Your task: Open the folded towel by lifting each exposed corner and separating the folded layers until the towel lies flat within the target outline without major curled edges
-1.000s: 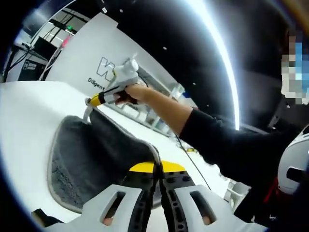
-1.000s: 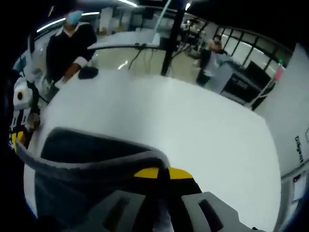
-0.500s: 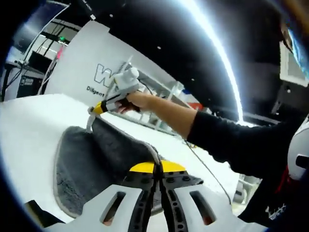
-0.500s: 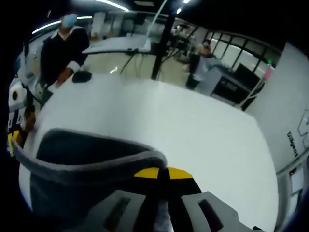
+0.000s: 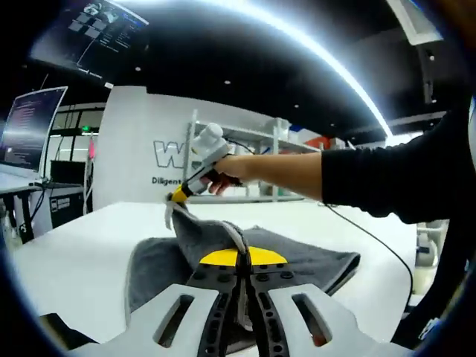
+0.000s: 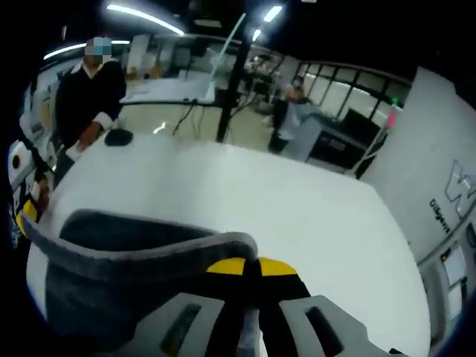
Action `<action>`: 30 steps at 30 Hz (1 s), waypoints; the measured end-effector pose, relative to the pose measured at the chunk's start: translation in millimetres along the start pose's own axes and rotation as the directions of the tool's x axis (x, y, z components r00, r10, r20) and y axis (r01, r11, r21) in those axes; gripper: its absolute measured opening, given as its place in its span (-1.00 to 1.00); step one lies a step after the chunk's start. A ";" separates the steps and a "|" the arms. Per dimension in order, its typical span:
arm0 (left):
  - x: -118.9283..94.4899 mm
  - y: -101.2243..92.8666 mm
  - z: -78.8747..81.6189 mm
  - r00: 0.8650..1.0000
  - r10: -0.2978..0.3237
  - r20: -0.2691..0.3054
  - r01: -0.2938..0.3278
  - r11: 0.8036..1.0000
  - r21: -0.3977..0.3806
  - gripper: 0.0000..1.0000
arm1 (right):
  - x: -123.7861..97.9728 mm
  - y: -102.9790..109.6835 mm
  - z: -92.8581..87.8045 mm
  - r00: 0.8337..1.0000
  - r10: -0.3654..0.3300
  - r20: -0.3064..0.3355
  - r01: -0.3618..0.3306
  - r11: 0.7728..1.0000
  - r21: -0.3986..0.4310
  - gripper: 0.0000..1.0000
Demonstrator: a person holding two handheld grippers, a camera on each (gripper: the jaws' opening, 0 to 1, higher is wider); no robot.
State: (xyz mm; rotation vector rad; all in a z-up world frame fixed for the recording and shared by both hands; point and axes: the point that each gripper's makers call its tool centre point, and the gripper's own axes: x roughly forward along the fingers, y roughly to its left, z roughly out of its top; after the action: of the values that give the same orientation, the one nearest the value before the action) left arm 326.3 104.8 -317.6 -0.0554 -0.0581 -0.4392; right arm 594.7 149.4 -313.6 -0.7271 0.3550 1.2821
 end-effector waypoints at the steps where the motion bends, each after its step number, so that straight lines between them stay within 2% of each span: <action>1: 1.0 -2.5 -0.4 1.000 -0.013 -0.005 0.013 1.000 -0.009 -0.99 | -1.8 -0.6 0.0 1.000 -0.003 0.006 0.003 1.000 0.002 -1.00; 3: 2.7 -2.7 0.2 1.000 0.005 -0.013 -0.005 1.000 0.002 -0.99 | -5.7 -1.9 -0.6 1.000 -0.012 0.016 0.012 1.000 0.007 -1.00; 5: 5.0 -9.2 2.4 1.000 -0.017 -0.012 0.017 1.000 -0.007 -0.99 | -9.9 -2.3 -1.7 1.000 -0.018 0.025 0.018 1.000 0.013 -1.00; 7: 6.4 -13.3 9.1 0.999 -0.021 0.030 0.022 0.999 -0.048 -0.99 | -13.5 -3.0 -3.1 0.999 -0.025 0.030 0.024 1.000 0.016 -1.00; 8: 6.5 -15.2 12.0 0.998 -0.031 0.047 0.033 0.999 -0.039 -0.99 | -17.1 -3.5 -3.9 0.999 -0.029 0.034 0.029 0.999 0.019 -1.00; 9: 7.6 -22.4 11.2 0.997 -0.072 0.039 0.073 0.996 -0.042 -0.99 | -19.9 -3.7 -3.7 0.999 -0.031 0.039 0.031 0.999 0.023 -1.00; 10: 7.8 -23.8 13.3 0.996 -0.075 0.050 0.080 0.991 -0.111 -0.99 | -21.8 -3.7 -3.6 0.999 -0.033 0.042 0.032 0.999 0.025 -1.00; 11: 8.0 -25.9 12.3 0.996 -0.082 0.043 0.089 0.975 -0.202 -0.99 | -24.5 -3.9 -3.8 0.998 -0.037 0.044 0.036 0.999 0.025 -1.00; 12: 8.6 -31.8 13.8 0.991 -0.126 0.053 0.136 0.956 -0.260 -0.99 | -27.4 -4.3 -4.3 0.998 -0.041 0.045 0.039 0.999 0.025 -1.00; 13: 8.9 -32.9 17.1 0.988 -0.135 0.075 0.151 0.947 -0.283 -0.99 | -30.2 -4.8 -5.0 0.998 -0.044 0.047 0.043 0.999 0.026 -1.00; 15: 8.9 -33.6 20.0 0.989 -0.119 0.086 0.136 0.963 -0.234 -0.99 | -36.4 -15.3 -7.3 0.997 -0.063 0.048 0.062 0.998 0.024 -1.00; 18: 11.3 -38.9 22.7 0.989 -0.120 0.089 0.136 0.969 -0.208 -0.99 | -46.5 -22.4 -10.6 0.996 -0.073 0.047 0.072 0.997 0.031 -1.00; 25: 15.6 -56.0 20.5 0.987 -0.153 0.058 0.161 0.972 -0.170 -0.99 | -70.7 -22.9 -18.5 0.993 -0.103 0.050 0.102 0.994 0.028 -1.00; 30: 20.4 -67.1 21.6 0.983 -0.176 0.059 0.184 0.967 -0.174 -0.99 | -85.5 -24.1 -24.4 0.990 -0.128 0.053 0.126 0.992 0.031 -1.00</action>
State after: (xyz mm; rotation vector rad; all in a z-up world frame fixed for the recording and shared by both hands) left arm 315.2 37.0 -291.9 -0.2380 -0.0664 -0.6248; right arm 598.1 67.5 -271.6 -0.6794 0.2767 1.1727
